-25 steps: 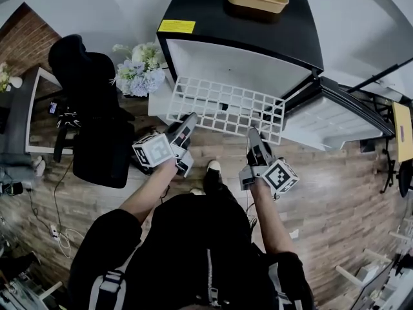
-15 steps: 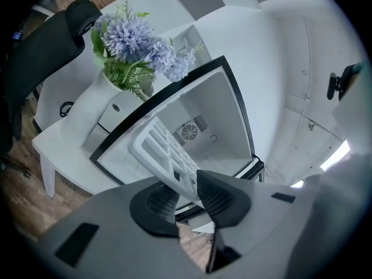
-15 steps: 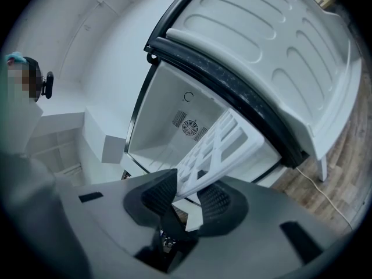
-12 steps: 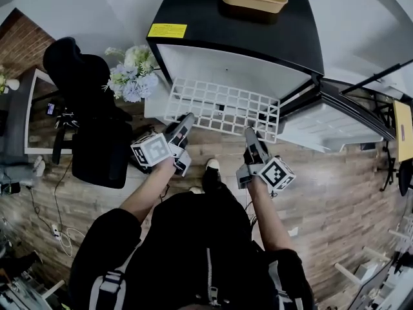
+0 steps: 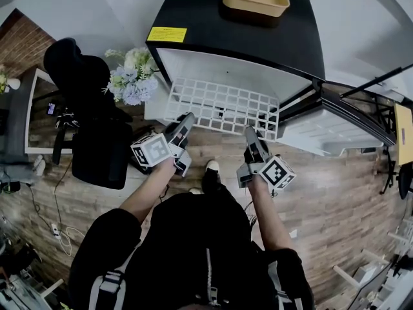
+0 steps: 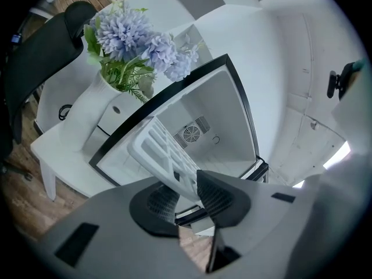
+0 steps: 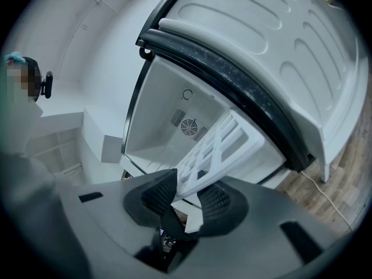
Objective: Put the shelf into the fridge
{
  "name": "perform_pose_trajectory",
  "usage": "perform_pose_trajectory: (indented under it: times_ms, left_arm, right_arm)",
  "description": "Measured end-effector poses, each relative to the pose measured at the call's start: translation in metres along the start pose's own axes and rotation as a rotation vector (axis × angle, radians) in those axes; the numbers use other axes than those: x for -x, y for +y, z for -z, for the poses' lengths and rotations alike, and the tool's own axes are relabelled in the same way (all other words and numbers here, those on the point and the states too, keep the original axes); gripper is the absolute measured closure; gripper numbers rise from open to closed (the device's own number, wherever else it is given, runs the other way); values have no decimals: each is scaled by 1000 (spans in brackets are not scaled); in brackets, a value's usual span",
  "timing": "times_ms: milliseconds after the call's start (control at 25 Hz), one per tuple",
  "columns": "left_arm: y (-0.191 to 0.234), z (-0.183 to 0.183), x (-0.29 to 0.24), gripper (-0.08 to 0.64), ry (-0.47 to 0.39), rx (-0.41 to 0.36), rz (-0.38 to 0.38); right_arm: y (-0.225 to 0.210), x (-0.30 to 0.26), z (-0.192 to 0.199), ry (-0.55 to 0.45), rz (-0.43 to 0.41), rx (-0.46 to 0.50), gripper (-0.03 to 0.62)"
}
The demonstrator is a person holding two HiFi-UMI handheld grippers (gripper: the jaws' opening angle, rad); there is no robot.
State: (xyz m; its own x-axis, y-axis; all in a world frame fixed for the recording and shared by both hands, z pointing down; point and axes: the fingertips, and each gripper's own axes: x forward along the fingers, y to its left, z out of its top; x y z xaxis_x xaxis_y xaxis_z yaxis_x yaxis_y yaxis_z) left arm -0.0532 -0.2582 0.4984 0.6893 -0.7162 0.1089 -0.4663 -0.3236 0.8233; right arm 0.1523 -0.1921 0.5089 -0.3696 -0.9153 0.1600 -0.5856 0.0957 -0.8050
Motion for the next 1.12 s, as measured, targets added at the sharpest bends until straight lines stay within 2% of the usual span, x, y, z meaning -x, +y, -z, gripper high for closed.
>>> perform_pose_trajectory:
  times_ms: [1120]
  left_arm:
    - [6, -16, -35, 445, -14, -60, -22]
  right_arm:
    - [-10, -36, -27, 40, -37, 22, 471]
